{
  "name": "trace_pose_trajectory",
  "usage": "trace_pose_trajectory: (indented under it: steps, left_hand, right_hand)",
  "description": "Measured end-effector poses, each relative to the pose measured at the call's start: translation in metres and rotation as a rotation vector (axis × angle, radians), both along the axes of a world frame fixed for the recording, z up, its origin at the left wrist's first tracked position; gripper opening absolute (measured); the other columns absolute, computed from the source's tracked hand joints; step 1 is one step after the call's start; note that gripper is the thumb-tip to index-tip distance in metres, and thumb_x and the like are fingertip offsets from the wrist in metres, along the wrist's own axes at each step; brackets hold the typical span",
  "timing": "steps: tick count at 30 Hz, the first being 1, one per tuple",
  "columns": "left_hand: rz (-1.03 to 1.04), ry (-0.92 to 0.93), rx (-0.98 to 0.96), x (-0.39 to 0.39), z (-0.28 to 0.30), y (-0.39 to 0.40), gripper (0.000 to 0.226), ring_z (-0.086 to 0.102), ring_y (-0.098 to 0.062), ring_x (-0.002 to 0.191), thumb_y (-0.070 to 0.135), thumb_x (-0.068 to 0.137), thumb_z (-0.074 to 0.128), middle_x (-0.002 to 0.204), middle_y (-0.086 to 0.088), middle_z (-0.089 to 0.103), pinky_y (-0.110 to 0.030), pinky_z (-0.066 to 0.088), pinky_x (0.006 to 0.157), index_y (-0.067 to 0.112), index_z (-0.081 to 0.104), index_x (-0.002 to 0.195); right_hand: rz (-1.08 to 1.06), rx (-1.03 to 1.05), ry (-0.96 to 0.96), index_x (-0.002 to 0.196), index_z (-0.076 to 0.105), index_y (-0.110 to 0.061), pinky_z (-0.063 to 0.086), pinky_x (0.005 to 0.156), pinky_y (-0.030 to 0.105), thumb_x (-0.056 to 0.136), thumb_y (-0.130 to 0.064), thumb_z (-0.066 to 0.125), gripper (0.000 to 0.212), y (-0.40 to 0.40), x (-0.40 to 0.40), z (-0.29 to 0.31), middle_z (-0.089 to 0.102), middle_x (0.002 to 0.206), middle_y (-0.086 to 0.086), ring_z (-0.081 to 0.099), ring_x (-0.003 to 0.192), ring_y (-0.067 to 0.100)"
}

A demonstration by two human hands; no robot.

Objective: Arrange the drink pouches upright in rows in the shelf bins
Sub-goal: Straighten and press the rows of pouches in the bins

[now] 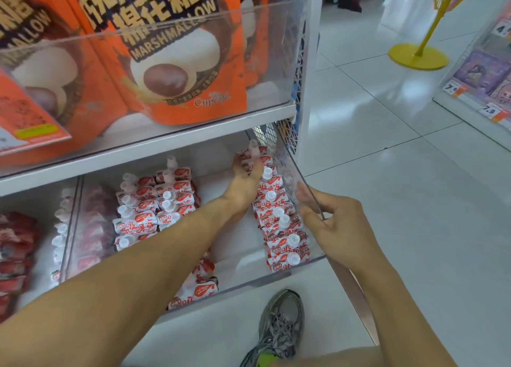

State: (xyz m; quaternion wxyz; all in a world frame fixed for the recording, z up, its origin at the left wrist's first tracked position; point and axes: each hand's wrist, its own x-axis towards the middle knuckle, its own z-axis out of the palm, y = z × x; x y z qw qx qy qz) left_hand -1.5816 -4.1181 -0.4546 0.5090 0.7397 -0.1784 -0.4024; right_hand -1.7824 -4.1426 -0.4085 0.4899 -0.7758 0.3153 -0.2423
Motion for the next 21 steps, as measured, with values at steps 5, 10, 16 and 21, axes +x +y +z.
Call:
trace_pose_trajectory:
  steps: [5, 10, 16, 21]
  left_hand:
    - [0.085, -0.127, 0.111, -0.024, 0.007, 0.023, 0.034, 0.067, -0.025, 0.095, 0.041, 0.097, 0.048, 0.104, -0.004, 0.071, -0.041, 0.054, 0.089, 0.015, 0.063, 0.113]
    - [0.062, -0.171, 0.163, -0.017, 0.010, 0.025, 0.036, 0.066, -0.022, 0.094, 0.043, 0.092, 0.052, 0.101, 0.000, 0.070, -0.036, 0.052, 0.091, 0.016, 0.068, 0.110]
    - [-0.012, -0.374, 0.259, -0.007, 0.018, 0.022, 0.062, 0.058, -0.033, 0.070, 0.051, 0.097, 0.040, 0.073, -0.014, 0.065, -0.034, 0.049, 0.073, 0.001, 0.056, 0.063]
    - [-0.088, -0.360, 0.344, 0.001, 0.012, 0.017, 0.052, 0.065, -0.032, 0.086, 0.047, 0.096, 0.046, 0.095, -0.017, 0.070, -0.036, 0.052, 0.077, -0.001, 0.066, 0.090]
  right_hand:
    - [0.004, 0.026, -0.004, 0.131, 0.064, -0.033, 0.059, 0.079, 0.021, 0.098, -0.019, 0.061, 0.036, 0.001, -0.002, 0.001, 0.072, 0.107, -0.024, 0.068, 0.096, -0.008]
    - [0.003, -0.032, 0.024, 0.131, 0.064, -0.033, 0.059, 0.086, 0.026, 0.099, -0.022, 0.060, 0.035, -0.001, 0.000, -0.001, 0.072, 0.110, -0.021, 0.067, 0.101, -0.005]
    - [0.012, -0.041, 0.044, 0.135, 0.060, -0.035, 0.060, 0.086, 0.031, 0.098, -0.026, 0.060, 0.037, -0.003, -0.001, -0.004, 0.071, 0.113, -0.020, 0.066, 0.103, -0.004]
    - [-0.001, -0.056, 0.062, 0.136, 0.059, -0.037, 0.060, 0.086, 0.035, 0.099, -0.029, 0.059, 0.038, -0.003, -0.001, -0.006, 0.072, 0.112, -0.019, 0.067, 0.104, -0.002]
